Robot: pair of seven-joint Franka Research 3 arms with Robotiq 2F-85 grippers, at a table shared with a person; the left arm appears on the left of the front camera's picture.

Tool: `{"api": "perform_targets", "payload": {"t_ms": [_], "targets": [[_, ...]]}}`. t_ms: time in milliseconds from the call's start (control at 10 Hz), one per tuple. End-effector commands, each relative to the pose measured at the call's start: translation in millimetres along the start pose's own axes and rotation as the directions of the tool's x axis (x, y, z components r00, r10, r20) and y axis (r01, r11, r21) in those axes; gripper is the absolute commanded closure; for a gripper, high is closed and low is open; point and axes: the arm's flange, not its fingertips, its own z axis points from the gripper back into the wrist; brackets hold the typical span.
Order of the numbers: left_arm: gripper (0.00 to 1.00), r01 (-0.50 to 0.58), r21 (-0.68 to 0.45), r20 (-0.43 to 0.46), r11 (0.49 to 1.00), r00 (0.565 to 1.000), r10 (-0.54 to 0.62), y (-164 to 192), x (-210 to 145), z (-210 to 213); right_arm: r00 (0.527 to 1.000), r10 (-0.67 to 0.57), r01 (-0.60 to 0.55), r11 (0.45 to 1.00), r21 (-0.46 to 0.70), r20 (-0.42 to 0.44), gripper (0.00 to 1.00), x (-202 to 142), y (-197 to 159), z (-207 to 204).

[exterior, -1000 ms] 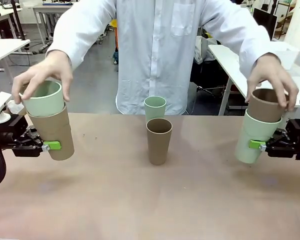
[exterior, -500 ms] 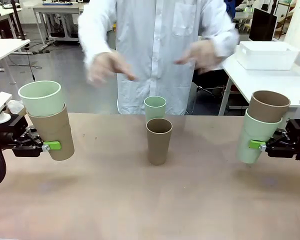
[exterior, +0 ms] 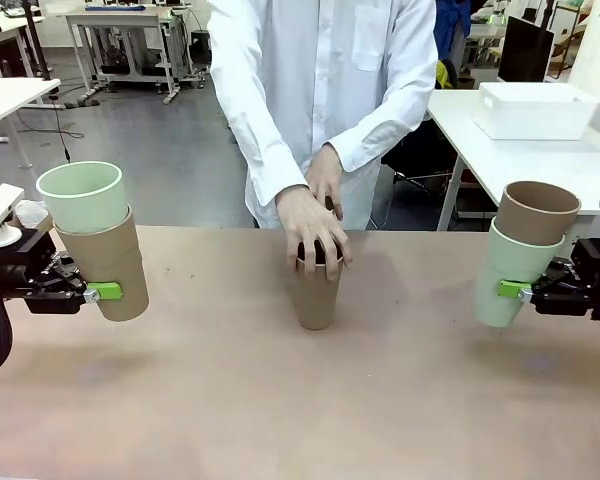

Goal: Stack the cups and store them in the basket.
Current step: Place the stack of Reusable plastic cups into the Pantry Basket.

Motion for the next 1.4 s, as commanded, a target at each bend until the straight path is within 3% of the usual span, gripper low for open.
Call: {"api": "perform_targets", "payload": {"t_ms": [0, 1300], "targets": [[0.17, 0.004, 0.003, 0.007, 1.0, 1.0, -0.004, 0.4, 4.0, -0.2, 1.0, 0.002, -0.002, 1.0, 0.002, -0.001, 0.14, 1.9, 0.3, -0.6], [0.17, 0.004, 0.003, 0.007, 1.0, 1.0, -0.004, 0.4, 4.0, -0.2, 1.0, 0.002, -0.002, 1.0, 0.002, -0.001, 0.14, 1.9, 0.3, -0.6]]}}
